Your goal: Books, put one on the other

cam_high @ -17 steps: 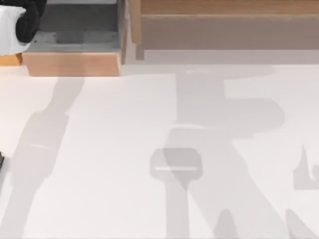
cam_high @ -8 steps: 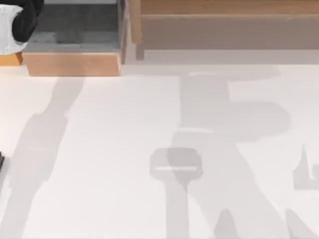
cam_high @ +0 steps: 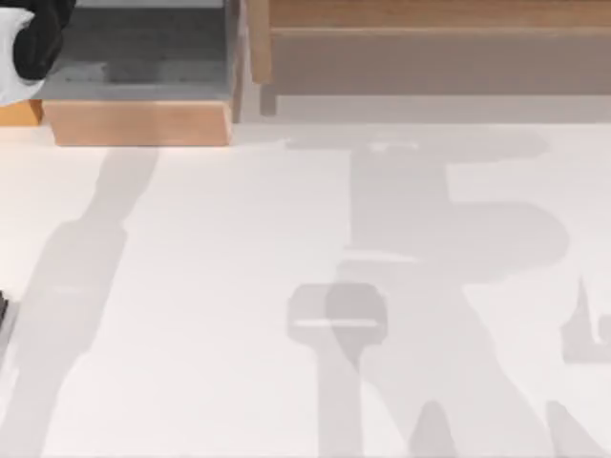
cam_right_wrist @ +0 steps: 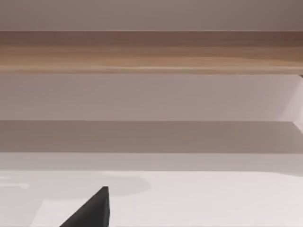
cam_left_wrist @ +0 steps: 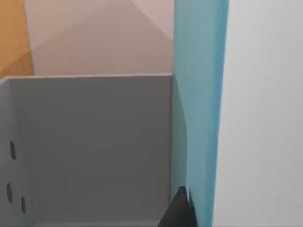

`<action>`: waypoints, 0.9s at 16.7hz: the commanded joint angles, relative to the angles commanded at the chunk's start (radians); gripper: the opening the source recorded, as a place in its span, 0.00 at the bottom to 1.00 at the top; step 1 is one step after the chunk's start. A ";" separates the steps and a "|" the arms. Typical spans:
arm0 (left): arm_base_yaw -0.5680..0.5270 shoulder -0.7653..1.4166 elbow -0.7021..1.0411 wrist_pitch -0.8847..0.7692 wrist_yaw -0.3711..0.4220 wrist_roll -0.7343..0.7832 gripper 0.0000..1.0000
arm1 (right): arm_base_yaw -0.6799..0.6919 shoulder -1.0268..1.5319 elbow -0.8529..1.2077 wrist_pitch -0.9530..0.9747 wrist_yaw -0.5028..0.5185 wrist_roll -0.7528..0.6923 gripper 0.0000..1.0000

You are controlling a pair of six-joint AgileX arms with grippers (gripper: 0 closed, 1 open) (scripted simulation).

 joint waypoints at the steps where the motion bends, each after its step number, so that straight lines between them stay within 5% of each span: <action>1: 0.010 -0.029 -0.017 -0.001 0.027 0.031 0.00 | 0.000 0.000 0.000 0.000 0.000 0.000 1.00; 7: 0.153 -0.357 -0.188 -0.016 0.321 0.433 0.00 | 0.000 0.000 0.000 0.000 0.000 0.000 1.00; 15: 0.580 -0.765 -0.581 -0.167 0.742 1.355 0.00 | 0.000 0.000 0.000 0.000 0.000 0.000 1.00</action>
